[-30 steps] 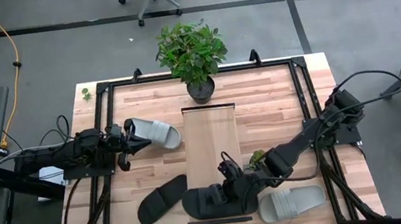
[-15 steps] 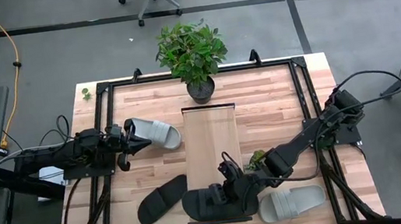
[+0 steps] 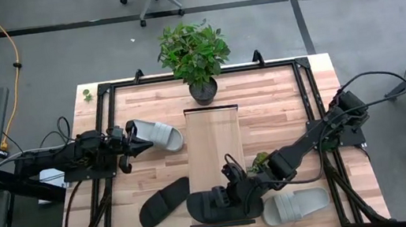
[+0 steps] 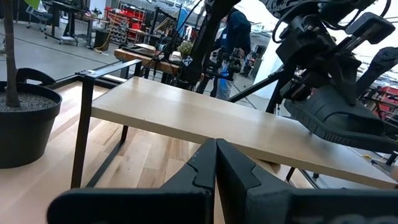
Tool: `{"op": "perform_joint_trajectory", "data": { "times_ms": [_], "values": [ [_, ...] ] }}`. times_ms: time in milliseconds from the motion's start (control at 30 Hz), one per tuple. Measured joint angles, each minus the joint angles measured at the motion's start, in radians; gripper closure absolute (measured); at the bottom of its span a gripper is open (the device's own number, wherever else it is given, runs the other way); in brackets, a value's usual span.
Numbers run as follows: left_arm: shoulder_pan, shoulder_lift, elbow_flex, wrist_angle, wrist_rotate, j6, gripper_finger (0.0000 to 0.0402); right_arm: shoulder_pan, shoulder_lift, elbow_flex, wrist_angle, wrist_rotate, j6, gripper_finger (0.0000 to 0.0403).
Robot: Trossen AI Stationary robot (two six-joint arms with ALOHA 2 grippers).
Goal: Pick and place slides into the shelf
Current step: Put the top black slide into the shelf
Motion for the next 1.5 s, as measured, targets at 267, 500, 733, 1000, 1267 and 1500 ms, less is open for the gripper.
{"op": "perform_joint_trajectory", "data": {
  "times_ms": [267, 500, 733, 1000, 1267, 1500],
  "values": [
    [0.000, 0.000, 0.000, 0.000, 0.000, 0.000, 0.0401, 0.000, 0.000, 0.000, -0.001, -0.004, -0.002, 0.0402],
    [0.000, 0.000, 0.000, 0.000, 0.000, 0.009, 0.0401, -0.001, 0.000, 0.000, 0.012, -0.006, -0.009, 0.0398],
    [0.000, 0.000, 0.000, 0.000, 0.000, 0.011, 0.0401, 0.000, 0.000, 0.000, 0.014, -0.008, -0.018, 0.0376],
    [0.000, 0.000, 0.000, 0.000, 0.000, 0.011, 0.0401, -0.016, 0.000, 0.000, 0.043, -0.039, -0.038, 0.0333],
    [0.000, 0.000, 0.000, 0.003, 0.034, 0.008, 0.0401, -0.016, 0.000, 0.000, 0.042, -0.047, -0.028, 0.0316],
    [0.000, 0.000, 0.000, 0.017, 0.090, -0.063, 0.0401, -0.016, 0.000, 0.000, 0.035, -0.054, -0.008, 0.0316]
  ]
}}
